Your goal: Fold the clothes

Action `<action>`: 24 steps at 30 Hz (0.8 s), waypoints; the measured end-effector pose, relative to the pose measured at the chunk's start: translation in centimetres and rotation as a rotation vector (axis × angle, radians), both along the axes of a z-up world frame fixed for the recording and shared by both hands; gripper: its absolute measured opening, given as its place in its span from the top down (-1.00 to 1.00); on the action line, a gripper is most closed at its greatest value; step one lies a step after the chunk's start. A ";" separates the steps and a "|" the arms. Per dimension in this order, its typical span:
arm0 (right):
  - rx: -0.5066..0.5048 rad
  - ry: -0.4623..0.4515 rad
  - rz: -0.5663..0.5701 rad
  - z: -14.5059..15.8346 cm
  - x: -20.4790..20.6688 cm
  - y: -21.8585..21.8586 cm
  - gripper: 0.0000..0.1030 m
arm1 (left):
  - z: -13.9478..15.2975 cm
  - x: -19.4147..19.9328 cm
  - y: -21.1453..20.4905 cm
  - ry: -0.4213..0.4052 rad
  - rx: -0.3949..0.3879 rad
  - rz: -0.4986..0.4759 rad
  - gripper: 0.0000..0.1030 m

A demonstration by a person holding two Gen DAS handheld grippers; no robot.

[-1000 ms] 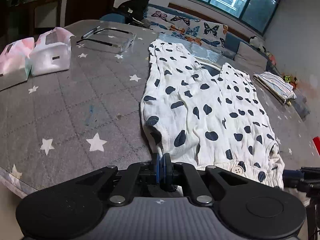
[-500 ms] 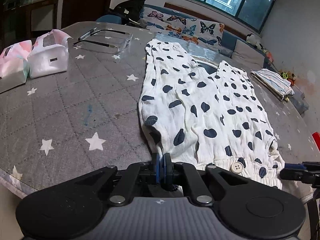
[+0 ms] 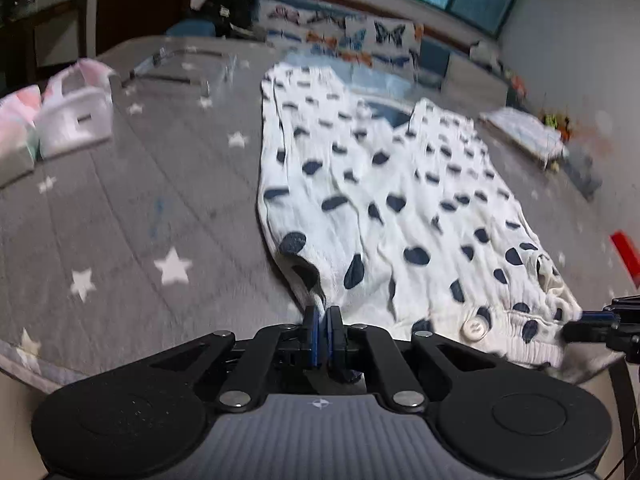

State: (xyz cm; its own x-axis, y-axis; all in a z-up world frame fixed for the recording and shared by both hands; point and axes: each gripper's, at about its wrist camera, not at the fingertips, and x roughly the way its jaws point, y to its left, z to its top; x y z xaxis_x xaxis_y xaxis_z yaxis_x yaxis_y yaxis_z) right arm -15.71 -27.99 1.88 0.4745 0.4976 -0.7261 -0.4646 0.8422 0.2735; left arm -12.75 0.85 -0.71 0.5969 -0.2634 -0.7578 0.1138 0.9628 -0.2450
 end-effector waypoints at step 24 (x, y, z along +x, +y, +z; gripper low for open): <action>-0.202 -0.164 -0.096 -2.3 15.6 0.3 -0.11 | -0.1 15.3 -3.5 -0.075 0.028 -0.030 0.83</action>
State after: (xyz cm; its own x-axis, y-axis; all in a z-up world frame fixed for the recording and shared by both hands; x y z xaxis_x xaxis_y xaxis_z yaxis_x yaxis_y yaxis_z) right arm -0.09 -27.69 -0.42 0.6315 0.2978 -0.7159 -0.4046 0.9142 0.0233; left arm 2.52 -2.60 -0.81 0.6443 -0.2615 -0.7186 0.1597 0.9650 -0.2080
